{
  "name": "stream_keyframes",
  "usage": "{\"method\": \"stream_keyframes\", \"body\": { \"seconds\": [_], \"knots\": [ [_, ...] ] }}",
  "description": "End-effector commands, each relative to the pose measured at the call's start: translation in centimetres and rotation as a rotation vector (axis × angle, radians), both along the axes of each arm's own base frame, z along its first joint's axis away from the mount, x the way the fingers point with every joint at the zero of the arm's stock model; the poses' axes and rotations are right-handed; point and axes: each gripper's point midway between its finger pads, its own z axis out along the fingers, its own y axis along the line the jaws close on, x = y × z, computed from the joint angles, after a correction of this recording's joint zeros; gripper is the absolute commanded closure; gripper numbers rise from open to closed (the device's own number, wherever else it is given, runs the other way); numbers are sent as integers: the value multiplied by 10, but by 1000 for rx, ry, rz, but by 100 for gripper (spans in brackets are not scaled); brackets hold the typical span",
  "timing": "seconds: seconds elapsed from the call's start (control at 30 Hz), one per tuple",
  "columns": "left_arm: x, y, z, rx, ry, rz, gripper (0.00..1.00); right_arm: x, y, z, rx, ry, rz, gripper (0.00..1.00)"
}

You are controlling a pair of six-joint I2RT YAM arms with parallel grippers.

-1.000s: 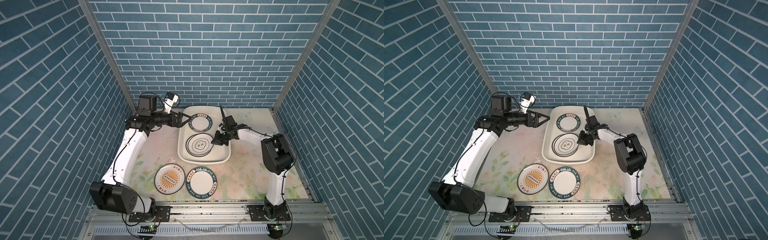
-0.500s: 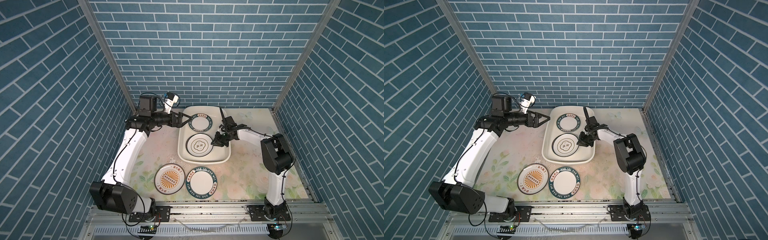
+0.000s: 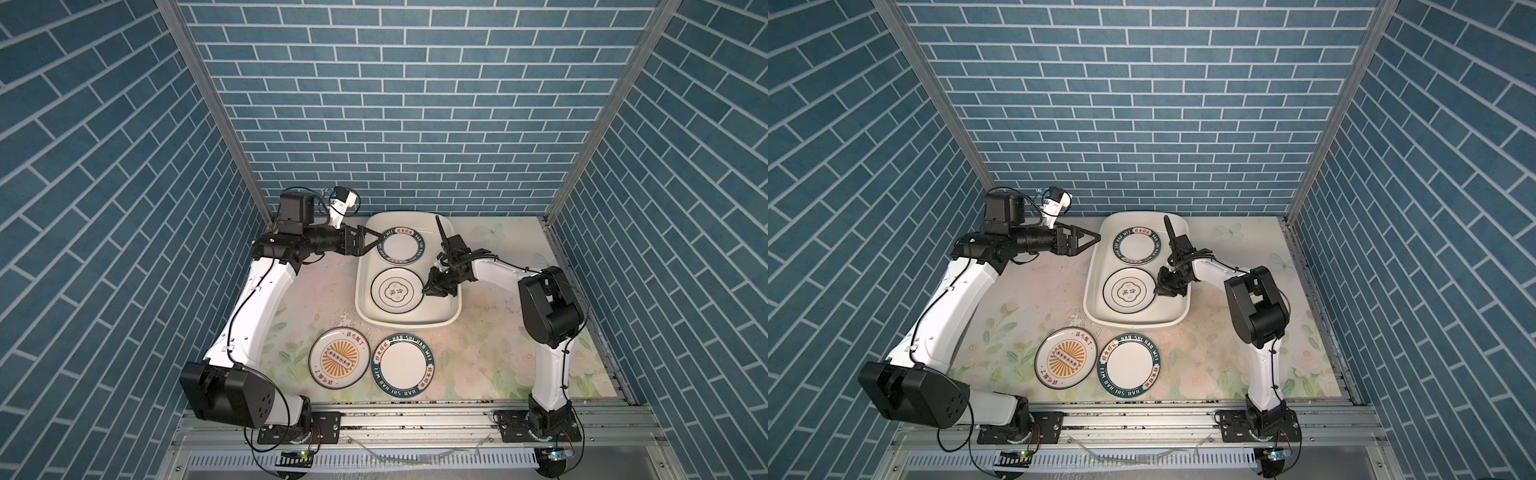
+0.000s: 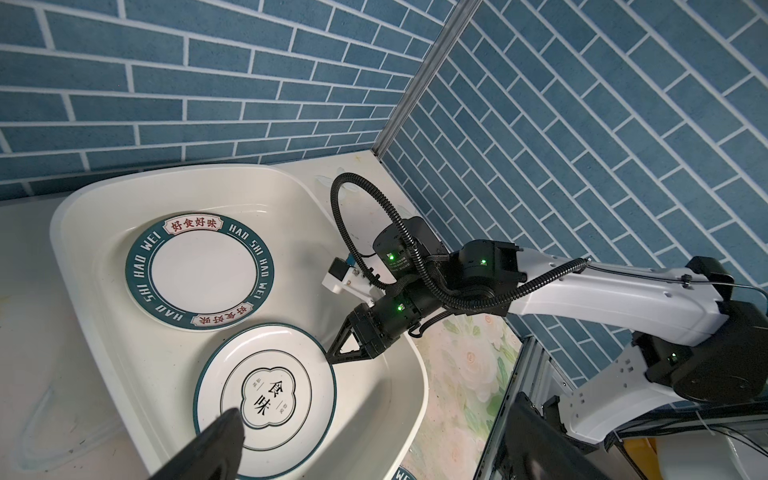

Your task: Place the plates into the plastic bin on the countertop

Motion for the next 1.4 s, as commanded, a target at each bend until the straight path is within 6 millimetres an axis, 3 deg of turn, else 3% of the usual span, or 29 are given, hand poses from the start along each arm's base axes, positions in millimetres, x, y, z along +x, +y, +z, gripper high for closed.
{"method": "stream_keyframes", "body": {
  "seconds": [0.0, 0.1, 0.3, 0.43, 0.57, 0.77, 0.87, 1.07, 1.37],
  "knots": [
    [-5, 3, 10, -11, -38, 1, 0, 13, -11, 25, -51, -93, -3, 81],
    [-4, 4, 10, -7, -39, 6, 0, 21, -14, 43, -54, -157, -18, 81],
    [-2, 8, 7, 30, -59, 21, 0, 29, -25, 102, -29, -336, -64, 81],
    [0, 11, 4, 72, -83, 25, 0, 14, -39, 140, -4, -439, -91, 80],
    [2, 17, -3, 145, -95, 31, 0, -17, -56, 159, 44, -480, -127, 78],
    [-4, 24, -5, 217, -115, 24, 0, -86, -66, 167, 199, -473, -100, 77],
    [-13, 27, -10, 249, -88, 11, 1, -113, -84, 164, 191, -509, -122, 74],
    [-32, 34, -20, 260, -42, 25, 0, -140, -100, 151, 241, -526, -162, 70],
    [-44, 35, -27, 251, -74, 28, 0, -174, -70, 129, 284, -447, 28, 69]
  ]
}}
